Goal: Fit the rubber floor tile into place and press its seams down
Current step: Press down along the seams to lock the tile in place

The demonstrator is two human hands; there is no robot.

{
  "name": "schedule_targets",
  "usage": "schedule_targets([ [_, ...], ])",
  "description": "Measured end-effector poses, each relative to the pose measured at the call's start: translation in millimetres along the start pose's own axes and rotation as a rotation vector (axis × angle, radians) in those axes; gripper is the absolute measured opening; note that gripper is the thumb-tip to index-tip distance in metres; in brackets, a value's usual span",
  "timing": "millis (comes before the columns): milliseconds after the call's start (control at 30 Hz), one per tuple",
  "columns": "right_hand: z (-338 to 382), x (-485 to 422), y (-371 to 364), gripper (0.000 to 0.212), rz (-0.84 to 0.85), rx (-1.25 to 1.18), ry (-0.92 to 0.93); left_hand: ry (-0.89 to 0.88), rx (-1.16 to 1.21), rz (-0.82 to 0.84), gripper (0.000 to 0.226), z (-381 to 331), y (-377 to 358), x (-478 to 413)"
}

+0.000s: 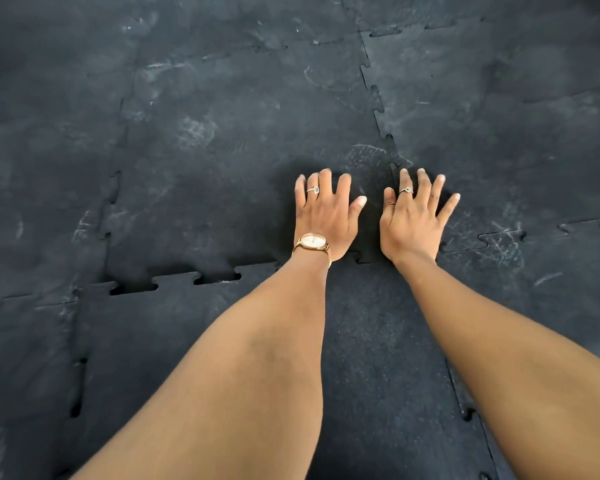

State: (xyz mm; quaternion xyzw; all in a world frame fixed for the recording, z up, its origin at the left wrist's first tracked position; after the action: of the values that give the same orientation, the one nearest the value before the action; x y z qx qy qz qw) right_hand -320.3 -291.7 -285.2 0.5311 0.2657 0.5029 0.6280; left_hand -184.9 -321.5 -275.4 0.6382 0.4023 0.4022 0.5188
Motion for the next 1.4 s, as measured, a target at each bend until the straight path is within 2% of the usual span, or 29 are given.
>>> schedule_targets([
  [100, 5.3, 13.3, 8.8, 0.048, -0.095, -0.093, 0.035, -0.016, -0.035, 0.087, 0.062, -0.2, -3.7, -2.9],
  [200, 19.3, 56.6, 0.4, 0.051, -0.195, -0.161, -0.084, 0.0, -0.044, 0.125, 0.059, 0.5, 0.7, -3.4],
  [300, 27.7, 82.4, -25.7, 0.059, -0.041, -0.019, -0.2, -0.013, 0.044, 0.165, 0.049, 0.2, 2.5, 1.6],
  [400, 26.3, 78.0, -30.0, 0.065, 0.069, 0.071, -0.261, -0.102, 0.076, 0.179, 0.045, 8.9, 13.6, 7.1],
  [467, 26.0, 76.3, -31.2, 0.067, 0.066, 0.108, -0.249, -0.147, 0.109, 0.068, 0.042, 28.0, 27.4, 23.5],
  [500, 26.4, 76.1, -30.9, 0.067, 0.07, 0.102, -0.25, -0.123, 0.129, 0.009, 0.043, 44.0, 34.9, 33.3],
  [567, 27.5, 78.8, -31.8, 0.068, 0.082, 0.1, -0.252, 0.044, 0.168, -0.057, 0.049, 82.4, 40.7, 54.6],
  [667, 27.9, 77.9, -29.8, 0.068, 0.075, 0.091, -0.243, 0.259, 0.294, -0.058, 0.059, 104.3, 33.7, 70.4],
  [800, 28.5, 79.2, -29.4, 0.068, 0.066, 0.092, -0.244, 0.226, 0.197, 0.054, 0.069, 86.2, 12.3, 54.8],
  [1033, 31.0, 81.5, -27.6, 0.07, 0.009, 0.07, -0.265, 0.237, 0.052, 0.024, 0.07, 90.6, -4.3, 49.9],
  [1133, 61.2, 106.2, -31.3, 0.072, -0.029, -0.021, -0.288, 0.288, 0.063, 0.023, 0.068, 91.2, -0.1, 49.5],
  [1200, 83.9, 129.5, -47.0, 0.07, 0.004, -0.04, -0.311, 0.307, 0.074, 0.04, 0.066, 90.8, 2.8, 51.2],
  [1300, 93.0, 140.9, -61.5, 0.068, 0.039, -0.031, -0.336, 0.216, 0.268, -0.007, 0.061, 92.6, 5.9, 54.2],
  [1400, 90.3, 136.6, -61.1, 0.067, 0.023, -0.017, -0.368, 0.147, 0.664, -0.122, 0.057, 99.7, 19.6, 60.3],
])
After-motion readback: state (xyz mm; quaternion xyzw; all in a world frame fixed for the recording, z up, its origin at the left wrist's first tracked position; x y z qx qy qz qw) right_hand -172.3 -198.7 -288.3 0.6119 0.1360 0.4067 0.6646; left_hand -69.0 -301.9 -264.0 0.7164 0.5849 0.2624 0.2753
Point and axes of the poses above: each hand's wrist, its own x-axis away from the middle knuckle, its own y-axis out of the back of the hand, z = x × y, the point moved 5 cm from there along -x, towards the middle knuckle, and after that the axes turned 15 degrees about z, right-handed, at the moved point
